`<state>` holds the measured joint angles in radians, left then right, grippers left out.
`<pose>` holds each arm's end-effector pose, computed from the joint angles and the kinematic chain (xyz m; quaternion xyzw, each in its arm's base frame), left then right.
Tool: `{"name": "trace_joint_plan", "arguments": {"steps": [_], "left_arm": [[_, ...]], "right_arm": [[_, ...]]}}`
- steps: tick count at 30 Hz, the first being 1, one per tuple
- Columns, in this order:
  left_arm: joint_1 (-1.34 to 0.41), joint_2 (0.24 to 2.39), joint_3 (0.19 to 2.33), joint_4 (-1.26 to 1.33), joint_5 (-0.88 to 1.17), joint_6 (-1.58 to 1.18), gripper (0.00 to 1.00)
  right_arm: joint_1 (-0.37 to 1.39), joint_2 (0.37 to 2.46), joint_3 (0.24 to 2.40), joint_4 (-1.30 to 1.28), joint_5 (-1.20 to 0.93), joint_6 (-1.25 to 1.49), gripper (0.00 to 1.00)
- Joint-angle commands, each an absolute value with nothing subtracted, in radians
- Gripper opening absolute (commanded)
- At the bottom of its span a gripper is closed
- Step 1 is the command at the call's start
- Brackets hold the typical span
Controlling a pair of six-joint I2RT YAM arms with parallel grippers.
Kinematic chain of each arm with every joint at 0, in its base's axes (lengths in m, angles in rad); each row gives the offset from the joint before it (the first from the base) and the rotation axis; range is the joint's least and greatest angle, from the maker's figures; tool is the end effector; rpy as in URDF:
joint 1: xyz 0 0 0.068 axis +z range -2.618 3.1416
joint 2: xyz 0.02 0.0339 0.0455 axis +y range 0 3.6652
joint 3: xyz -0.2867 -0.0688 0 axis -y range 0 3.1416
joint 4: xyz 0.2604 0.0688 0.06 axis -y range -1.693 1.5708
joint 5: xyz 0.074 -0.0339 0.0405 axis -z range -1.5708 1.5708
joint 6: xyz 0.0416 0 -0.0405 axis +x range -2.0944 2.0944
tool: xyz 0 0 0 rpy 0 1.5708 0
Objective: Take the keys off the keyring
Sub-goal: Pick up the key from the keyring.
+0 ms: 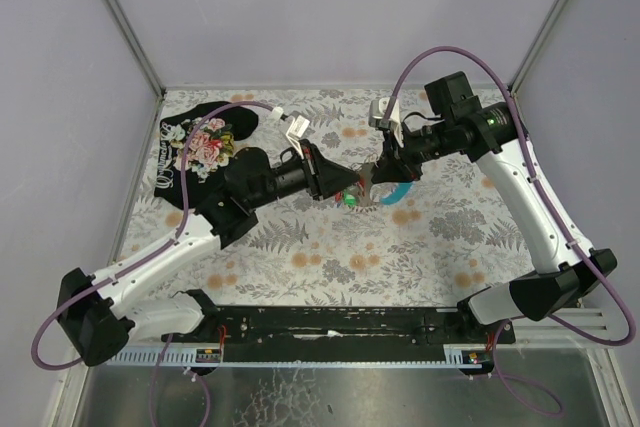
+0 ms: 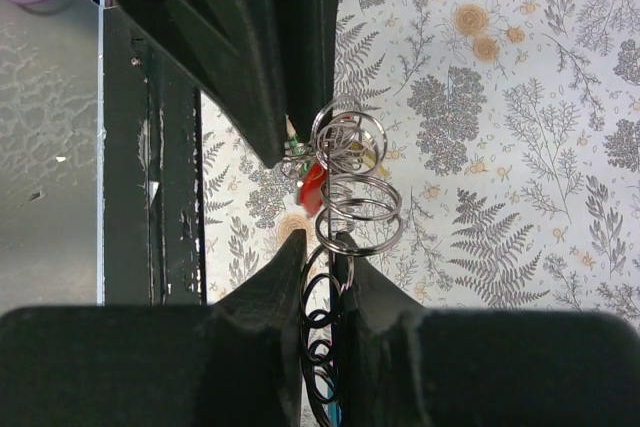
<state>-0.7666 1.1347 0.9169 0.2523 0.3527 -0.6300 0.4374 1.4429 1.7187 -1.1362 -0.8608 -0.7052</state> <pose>0.1910 -0.2039 0.3796 0.1726 0.6738 -0.5486 0.4639 0.2435 0.1487 0.4498 -0.5828 0.6383 0.3455 0.3655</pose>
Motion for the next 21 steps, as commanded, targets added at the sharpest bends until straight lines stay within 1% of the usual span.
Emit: {"name": "trace_joint_plan", "arguments": {"steps": [1,6,11,13,21], "left_arm": [[-0.763,1.149,0.972,0.183,0.329,-0.602,0.15],[-0.764,1.157,1.015,0.11,0.32,-0.565,0.0],[-0.755,1.154,1.073,0.032,0.324,-0.501,0.0],[-0.735,1.155,1.084,0.023,0.363,-0.496,0.0],[-0.631,1.203,1.025,0.202,0.627,-0.69,0.0]], "right_arm": [[0.436,1.43,1.717,-1.098,-0.922,-0.686,0.0],[0.435,1.43,1.715,-1.097,-0.92,-0.685,0.0],[0.424,1.429,1.697,-1.104,-0.942,-0.699,0.0],[0.416,1.426,1.687,-1.111,-0.962,-0.714,0.0],[0.407,1.42,1.625,-1.106,-1.036,-0.755,0.0]]}}
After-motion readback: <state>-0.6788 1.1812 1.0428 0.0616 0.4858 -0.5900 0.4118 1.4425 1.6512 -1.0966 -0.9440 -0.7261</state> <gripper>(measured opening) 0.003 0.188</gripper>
